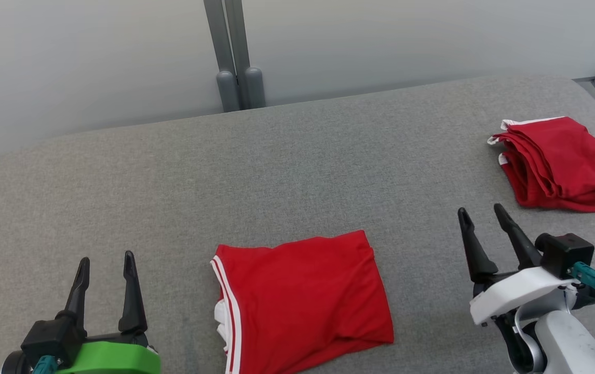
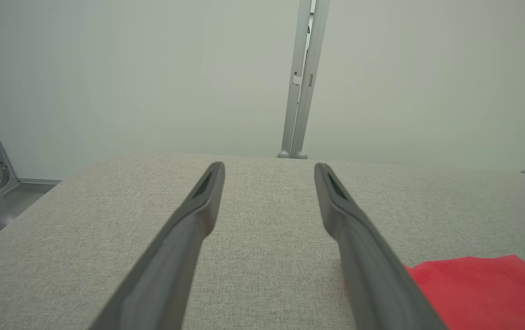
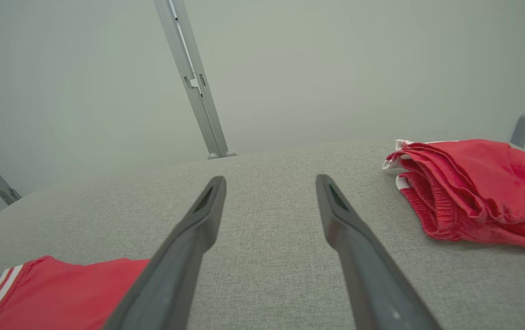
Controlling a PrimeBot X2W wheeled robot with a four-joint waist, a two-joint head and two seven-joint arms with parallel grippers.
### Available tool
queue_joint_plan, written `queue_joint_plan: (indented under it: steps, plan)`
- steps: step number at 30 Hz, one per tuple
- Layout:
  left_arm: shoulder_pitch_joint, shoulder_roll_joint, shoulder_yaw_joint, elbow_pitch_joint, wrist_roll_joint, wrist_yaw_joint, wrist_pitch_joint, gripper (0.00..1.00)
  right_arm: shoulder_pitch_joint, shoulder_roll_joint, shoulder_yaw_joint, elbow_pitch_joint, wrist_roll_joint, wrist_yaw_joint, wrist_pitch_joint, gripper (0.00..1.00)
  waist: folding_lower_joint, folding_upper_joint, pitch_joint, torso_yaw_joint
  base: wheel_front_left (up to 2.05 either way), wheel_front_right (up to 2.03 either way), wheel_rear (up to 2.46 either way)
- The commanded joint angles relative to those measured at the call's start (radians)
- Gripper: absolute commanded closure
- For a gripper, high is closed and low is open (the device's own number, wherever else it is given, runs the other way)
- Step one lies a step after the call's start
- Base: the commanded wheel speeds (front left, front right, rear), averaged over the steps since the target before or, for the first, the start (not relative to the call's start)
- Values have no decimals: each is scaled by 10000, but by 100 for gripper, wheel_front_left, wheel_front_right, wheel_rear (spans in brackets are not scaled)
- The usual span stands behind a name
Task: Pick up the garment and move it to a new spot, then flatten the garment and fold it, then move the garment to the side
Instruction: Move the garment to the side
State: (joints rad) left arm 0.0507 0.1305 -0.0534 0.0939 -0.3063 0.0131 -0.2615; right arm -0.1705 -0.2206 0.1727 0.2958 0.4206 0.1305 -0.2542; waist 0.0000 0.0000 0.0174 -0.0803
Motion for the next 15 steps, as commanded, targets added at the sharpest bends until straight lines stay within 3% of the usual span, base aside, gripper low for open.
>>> queue_joint_plan:
  steps: [1,8,15]
  plan:
    - [-55,-37,53,-2,84,-39,-45,0,-185,-22,161,87,91,6,121,0,0,0,-11,64,0,0,0]
    - [-143,-141,47,26,193,-144,-42,0,-670,24,1297,707,1050,6,1575,0,0,0,76,373,0,0,0]
    - [-280,-284,25,171,244,-269,-36,0,-1362,196,1997,1605,2229,6,3785,0,0,0,227,902,0,0,0]
